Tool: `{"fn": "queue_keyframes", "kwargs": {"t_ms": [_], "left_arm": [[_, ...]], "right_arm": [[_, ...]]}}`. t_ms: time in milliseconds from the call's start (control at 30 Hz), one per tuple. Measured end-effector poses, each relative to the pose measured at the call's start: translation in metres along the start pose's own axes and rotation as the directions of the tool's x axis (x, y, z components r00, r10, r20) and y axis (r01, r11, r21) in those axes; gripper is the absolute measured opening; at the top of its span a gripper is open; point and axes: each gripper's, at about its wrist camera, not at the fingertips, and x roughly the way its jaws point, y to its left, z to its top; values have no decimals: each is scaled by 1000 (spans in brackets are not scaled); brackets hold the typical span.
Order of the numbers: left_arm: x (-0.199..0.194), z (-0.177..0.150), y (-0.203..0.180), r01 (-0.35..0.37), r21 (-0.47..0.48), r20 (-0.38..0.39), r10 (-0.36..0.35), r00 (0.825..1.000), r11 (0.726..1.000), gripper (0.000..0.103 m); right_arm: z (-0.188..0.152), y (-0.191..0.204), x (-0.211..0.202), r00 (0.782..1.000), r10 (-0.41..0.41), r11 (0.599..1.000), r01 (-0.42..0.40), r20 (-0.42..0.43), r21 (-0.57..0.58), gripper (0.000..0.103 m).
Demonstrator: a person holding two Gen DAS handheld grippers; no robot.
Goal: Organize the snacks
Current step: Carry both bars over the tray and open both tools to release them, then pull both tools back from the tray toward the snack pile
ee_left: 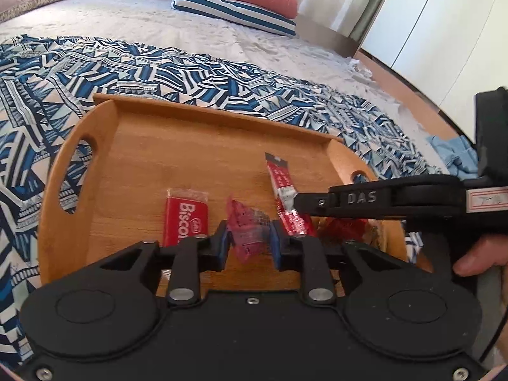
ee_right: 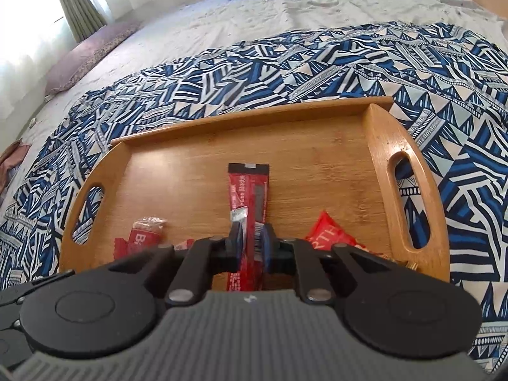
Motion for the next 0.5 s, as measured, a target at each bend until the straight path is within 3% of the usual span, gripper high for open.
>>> {"fn": "queue_keyframes", "kwargs": {"t_ms": [67,100,233,367,500], "left_arm": [[0,-1,0,-25,17,7,25,1000,1000,37],[-1,-2,0,-36,24,14,36,999,999,43],[-9,-4,0,-50,32,36,49,998,998,58],[-25,-5,-2,-56,43,79,52,995,998,88],[-43,-8,-8,-85,78,121,75,990,993,93]], "right_arm": [[-1,2,-3,1000,10,1000,-10,6,-14,32],[-2,3,-6,1000,16,1000,-15,10,-24,42],[-5,7,-15,999,14,998,-12,30,-63,46],[-10,8,-28,999,14,996,-9,50,-94,50],[-18,9,-40,997,15,991,-5,70,-132,62]]}}
